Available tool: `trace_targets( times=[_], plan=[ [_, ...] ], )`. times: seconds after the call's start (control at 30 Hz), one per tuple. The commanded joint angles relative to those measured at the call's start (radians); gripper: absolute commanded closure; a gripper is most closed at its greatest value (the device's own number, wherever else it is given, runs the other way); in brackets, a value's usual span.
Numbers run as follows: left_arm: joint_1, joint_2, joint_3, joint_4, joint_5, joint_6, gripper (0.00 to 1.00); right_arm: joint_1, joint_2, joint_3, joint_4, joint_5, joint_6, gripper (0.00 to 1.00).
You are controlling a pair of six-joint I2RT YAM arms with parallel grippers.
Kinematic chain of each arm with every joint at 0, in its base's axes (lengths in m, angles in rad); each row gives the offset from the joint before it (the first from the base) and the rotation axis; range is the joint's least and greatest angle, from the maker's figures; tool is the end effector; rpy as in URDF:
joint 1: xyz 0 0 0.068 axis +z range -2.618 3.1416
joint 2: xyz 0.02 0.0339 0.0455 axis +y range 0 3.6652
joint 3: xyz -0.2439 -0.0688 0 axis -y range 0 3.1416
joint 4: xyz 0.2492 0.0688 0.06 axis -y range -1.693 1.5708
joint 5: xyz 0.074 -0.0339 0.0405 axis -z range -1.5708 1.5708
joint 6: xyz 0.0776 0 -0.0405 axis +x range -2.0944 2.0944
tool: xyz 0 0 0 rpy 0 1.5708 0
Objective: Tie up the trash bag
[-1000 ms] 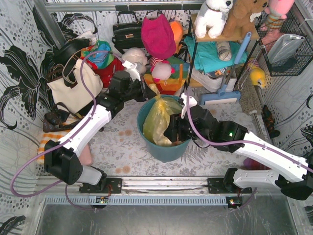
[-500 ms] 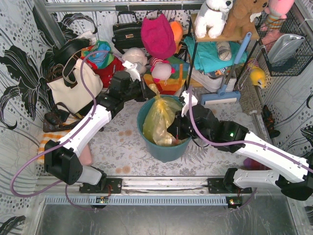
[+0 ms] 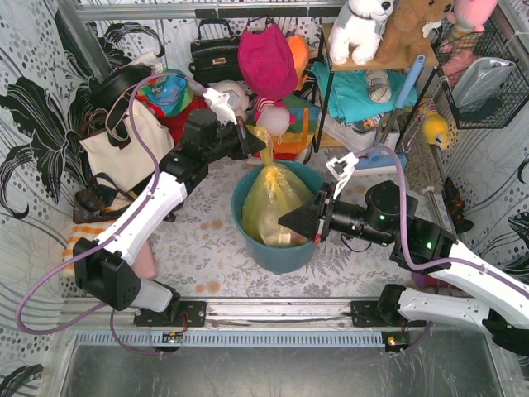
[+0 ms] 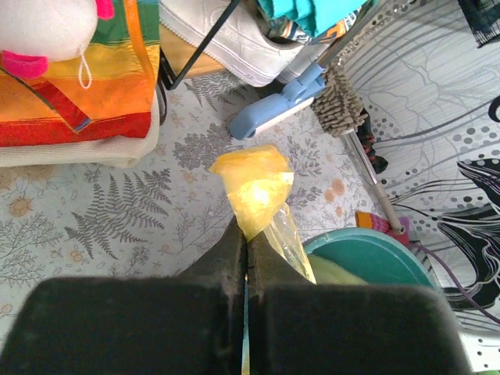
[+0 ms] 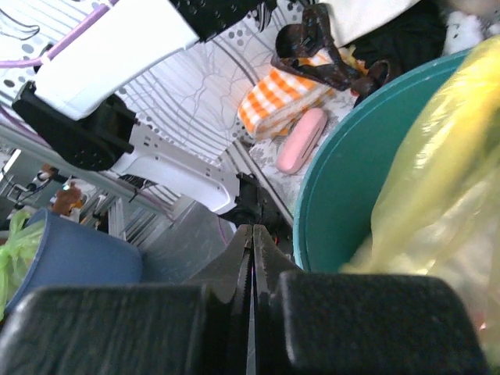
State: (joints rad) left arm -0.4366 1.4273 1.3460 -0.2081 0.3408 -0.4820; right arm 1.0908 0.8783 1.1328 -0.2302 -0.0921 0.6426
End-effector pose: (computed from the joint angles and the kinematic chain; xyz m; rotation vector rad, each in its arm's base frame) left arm 0.3328 -0.1839 0.3525 0.2046 1.9432 -0.9395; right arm 0.1052 0.2176 0.4257 -0.4653 1.6728 1.4062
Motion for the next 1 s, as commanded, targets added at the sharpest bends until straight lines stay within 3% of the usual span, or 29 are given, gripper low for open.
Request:
trace_targets(
  times=[0.0, 0.13, 0.27, 0.43, 0.5, 0.7, 0.97],
  plan=[
    [0.008, 0.000, -0.052, 0.071, -0.015, -0.003, 1.00, -0.001, -0.034, -0.095, 0.075, -0.069, 0.035, 1.00],
    [0.008, 0.004, -0.136, 0.107, -0.004, -0.020, 1.00, -0.001, -0.039, -0.173, 0.094, -0.045, 0.067, 1.00],
    [0.008, 0.009, -0.173, 0.124, 0.006, -0.022, 1.00, -0.001, -0.028, -0.132, 0.005, 0.085, 0.065, 1.00],
    [0.008, 0.012, -0.166, 0.107, 0.004, -0.014, 1.00, 0.001, 0.025, 0.011, -0.125, 0.165, 0.038, 0.54],
    [0.008, 0.006, -0.165, 0.108, 0.005, -0.015, 1.00, 0.000, 0.051, 0.067, -0.188, 0.205, 0.046, 0.47],
    [0.008, -0.031, -0.149, 0.100, 0.017, -0.026, 1.00, -0.001, 0.144, 0.187, -0.415, 0.361, 0.095, 0.41],
    [0.007, -0.115, -0.129, 0.080, 0.032, -0.038, 1.00, -0.005, 0.254, 0.192, -0.443, 0.364, 0.083, 0.38]
  ],
)
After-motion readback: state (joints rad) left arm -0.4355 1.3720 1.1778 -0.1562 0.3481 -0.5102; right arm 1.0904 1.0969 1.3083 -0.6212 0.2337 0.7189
